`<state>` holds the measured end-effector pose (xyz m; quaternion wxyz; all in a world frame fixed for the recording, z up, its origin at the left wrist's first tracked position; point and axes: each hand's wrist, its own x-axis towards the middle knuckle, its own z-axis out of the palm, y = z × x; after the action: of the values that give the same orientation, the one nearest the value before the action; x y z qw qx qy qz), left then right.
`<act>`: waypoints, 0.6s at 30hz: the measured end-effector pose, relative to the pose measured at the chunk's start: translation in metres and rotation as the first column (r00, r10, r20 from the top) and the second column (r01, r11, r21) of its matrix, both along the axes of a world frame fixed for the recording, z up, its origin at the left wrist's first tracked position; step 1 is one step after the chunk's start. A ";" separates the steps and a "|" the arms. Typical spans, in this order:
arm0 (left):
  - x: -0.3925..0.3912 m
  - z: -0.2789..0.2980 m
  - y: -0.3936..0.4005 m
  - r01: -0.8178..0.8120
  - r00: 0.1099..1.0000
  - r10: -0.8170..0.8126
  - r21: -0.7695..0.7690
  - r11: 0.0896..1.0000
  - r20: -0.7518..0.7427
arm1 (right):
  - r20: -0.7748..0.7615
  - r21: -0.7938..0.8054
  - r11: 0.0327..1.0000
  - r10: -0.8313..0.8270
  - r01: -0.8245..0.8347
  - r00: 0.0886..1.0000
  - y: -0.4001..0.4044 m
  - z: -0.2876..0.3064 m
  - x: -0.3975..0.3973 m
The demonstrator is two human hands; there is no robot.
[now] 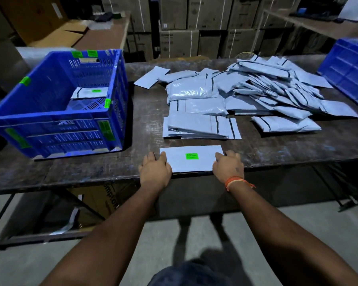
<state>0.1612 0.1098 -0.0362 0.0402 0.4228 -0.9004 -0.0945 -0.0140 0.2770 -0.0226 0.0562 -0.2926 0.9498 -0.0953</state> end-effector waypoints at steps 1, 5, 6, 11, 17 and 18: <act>-0.004 0.005 0.003 -0.034 0.999 0.034 0.008 0.999 -0.034 | 0.029 -0.047 0.999 -0.010 0.011 1.000 -0.003 0.004 0.000; -0.026 0.017 0.006 -0.129 0.981 0.159 0.243 0.961 -0.110 | 0.275 -0.160 0.983 -0.037 0.084 0.961 -0.017 0.013 -0.004; -0.031 0.016 0.002 -0.174 0.962 0.233 0.345 0.922 -0.139 | 0.335 -0.199 0.971 -0.060 0.133 0.940 -0.019 0.013 -0.006; -0.037 0.011 -0.012 -0.061 0.724 0.570 0.787 0.614 -0.389 | 0.474 -0.311 0.920 -0.069 0.240 0.878 -0.018 0.010 -0.022; -0.038 0.061 -0.037 0.115 0.637 0.539 0.760 0.640 -0.551 | 0.569 -0.655 0.682 0.160 0.327 0.806 -0.028 0.027 -0.037; -0.040 0.076 -0.046 0.129 0.656 0.491 0.726 0.676 -0.573 | 0.568 -0.694 0.635 0.192 0.340 0.801 -0.034 0.036 -0.043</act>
<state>0.1214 0.0638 0.0394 0.2398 0.4249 -0.6423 -0.5911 -0.0574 0.2428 0.0136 0.2161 -0.2008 0.7603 -0.5787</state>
